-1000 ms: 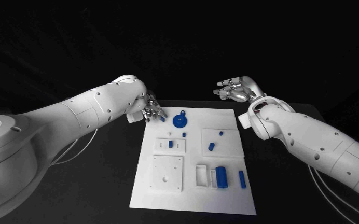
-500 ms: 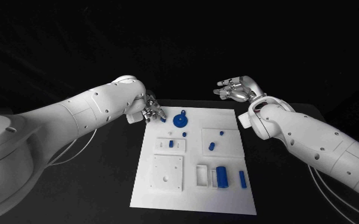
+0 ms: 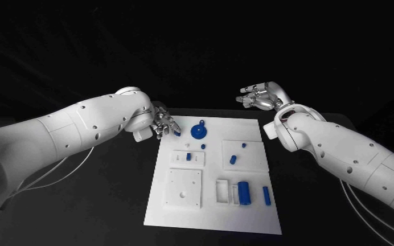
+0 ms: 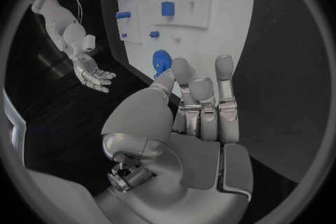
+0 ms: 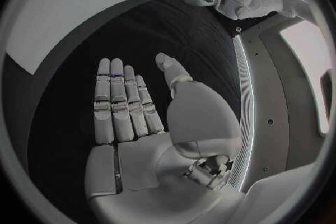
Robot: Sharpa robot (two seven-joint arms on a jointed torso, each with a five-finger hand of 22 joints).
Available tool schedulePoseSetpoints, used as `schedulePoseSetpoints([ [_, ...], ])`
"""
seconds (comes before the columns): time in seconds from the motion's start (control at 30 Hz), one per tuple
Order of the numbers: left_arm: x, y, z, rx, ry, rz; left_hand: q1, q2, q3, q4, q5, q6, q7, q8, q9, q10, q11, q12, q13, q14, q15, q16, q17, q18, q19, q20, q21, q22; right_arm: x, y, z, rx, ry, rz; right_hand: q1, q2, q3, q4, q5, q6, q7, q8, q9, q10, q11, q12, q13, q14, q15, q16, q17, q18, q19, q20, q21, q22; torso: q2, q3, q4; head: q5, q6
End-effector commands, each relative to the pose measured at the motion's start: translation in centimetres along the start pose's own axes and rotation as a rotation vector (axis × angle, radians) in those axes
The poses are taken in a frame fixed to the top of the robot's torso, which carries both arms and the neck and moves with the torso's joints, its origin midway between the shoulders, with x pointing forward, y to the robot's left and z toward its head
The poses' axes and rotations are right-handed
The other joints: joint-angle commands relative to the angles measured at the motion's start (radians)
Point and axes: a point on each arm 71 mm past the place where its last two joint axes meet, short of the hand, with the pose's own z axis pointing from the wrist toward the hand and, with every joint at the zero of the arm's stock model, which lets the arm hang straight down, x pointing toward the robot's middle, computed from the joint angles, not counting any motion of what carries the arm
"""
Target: Assemble the parts on the task board
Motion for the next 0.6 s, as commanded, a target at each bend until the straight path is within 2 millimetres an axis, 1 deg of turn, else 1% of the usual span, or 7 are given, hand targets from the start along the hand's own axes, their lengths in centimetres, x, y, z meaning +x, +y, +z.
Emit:
schedulePoseSetpoints([
  [0.03,0.4,0.2,-1.0,0.001,-0.036,-0.082,-0.011,-0.008,0.035,-0.029,0.023,0.041,-0.03,0.006,0.332,0.047,-0.008,0.015,-0.016,0.012,0.0,-0.007,0.004,0.019,0.012,-0.001,0.008,0.017,-0.1,0.0,0.0,-0.004,0.012,0.001,-0.004,-0.002,0.0,0.0,0.007,-0.004,0.001,-0.005,0.0,-0.006,0.002,-0.002,-0.002,-0.006,0.003,-0.003,-0.001,-0.006,-0.007,0.002,0.004,-0.002,-0.006,0.0001,0.0077,-0.003,-0.006],
  [0.1,0.7,0.5,-1.7,0.008,-0.04,-0.087,-0.012,-0.012,0.037,-0.029,0.033,0.044,-0.031,0.006,0.331,0.047,-0.01,0.02,-0.023,0.015,0.0,-0.007,0.007,0.02,0.013,0.0,0.01,0.017,-0.2,-0.1,0.0,-0.002,0.01,0.001,-0.003,-0.003,-0.001,0.0,0.007,-0.004,0.001,-0.005,0.0,-0.007,0.002,-0.002,-0.002,-0.007,0.003,-0.004,-0.002,-0.006,-0.008,0.002,0.004,-0.002,-0.009,0.0,0.0108,-0.004,-0.009],
  [0.13,0.8,0.6,-2.0,0.011,-0.042,-0.089,-0.012,-0.013,0.037,-0.029,0.036,0.046,-0.031,0.006,0.331,0.047,-0.01,0.021,-0.025,0.016,0.0,-0.007,0.008,0.02,0.013,0.0,0.01,0.017,-0.2,-0.2,0.0,-0.001,0.01,0.001,-0.003,-0.002,-0.001,0.0,0.007,-0.004,0.001,-0.005,0.0,-0.007,0.002,-0.002,-0.002,-0.007,0.003,-0.004,-0.002,-0.006,-0.008,0.002,0.004,-0.002,-0.009,0.0001,0.0111,-0.004,-0.01],
  [0.17,1.0,0.7,-2.3,0.014,-0.045,-0.09,-0.014,-0.016,0.041,-0.028,0.039,0.049,-0.032,0.005,0.329,0.047,-0.01,0.03,-0.041,0.019,0.0,-0.01,0.016,0.022,0.013,0.001,0.012,0.017,-0.3,-0.2,0.0,-0.001,0.01,0.0,-0.003,-0.002,-0.001,0.0,0.007,-0.004,0.001,-0.005,0.0,-0.007,0.002,-0.002,-0.002,-0.007,0.003,-0.004,-0.002,-0.006,-0.008,0.002,0.004,-0.002,-0.011,0.0001,0.0122,-0.004,-0.011],
  [0.3,1.5,1.1,-3.2,0.025,-0.059,-0.088,-0.015,-0.023,0.043,-0.028,0.057,0.056,-0.034,0.006,0.328,0.048,-0.012,0.04,-0.052,0.028,-0.002,-0.007,0.032,0.024,0.017,0.001,0.016,0.017,-0.4,-0.3,-0.1,0.002,0.009,-0.001,-0.002,-0.002,-0.002,-0.001,0.008,-0.006,0.001,-0.005,0.0,-0.009,0.003,-0.003,-0.002,-0.009,0.004,-0.004,-0.003,-0.006,-0.01,0.003,0.003,-0.002,-0.014,0.0001,0.0161,-0.004,-0.018],
  [0.5,2.7,1.5,-4.0,0.037,-0.085,-0.056,-0.017,-0.03,0.048,-0.028,0.075,0.064,-0.036,0.006,0.327,0.048,-0.014,0.053,-0.07,0.037,-0.002,-0.006,0.054,0.026,0.02,0.001,0.021,0.017,-0.4,-0.4,-0.1,0.003,0.01,-0.001,-0.002,-0.002,-0.002,-0.001,0.008,-0.006,0.001,-0.005,0.0,-0.009,0.003,-0.003,-0.002,-0.009,0.004,-0.004,-0.003,-0.006,-0.01,0.003,0.003,-0.002,-0.015,-0.0002,0.0161,-0.002,-0.023],
  [0.6,3.5,1.6,-4.1,0.038,-0.093,-0.028,-0.019,-0.035,0.053,-0.028,0.087,0.068,-0.036,0.005,0.326,0.048,-0.015,0.061,-0.083,0.04,-0.002,-0.006,0.064,0.028,0.019,0.002,0.025,0.017,-0.4,-0.4,-0.1,0.003,0.01,-0.001,-0.002,-0.002,-0.002,-0.001,0.008,-0.006,0.001,-0.005,0.0,-0.009,0.003,-0.003,-0.002,-0.009,0.004,-0.004,-0.003,-0.006,-0.01,0.003,0.003,-0.002,-0.014,0.0003,0.0164,-0.002,-0.026],
])
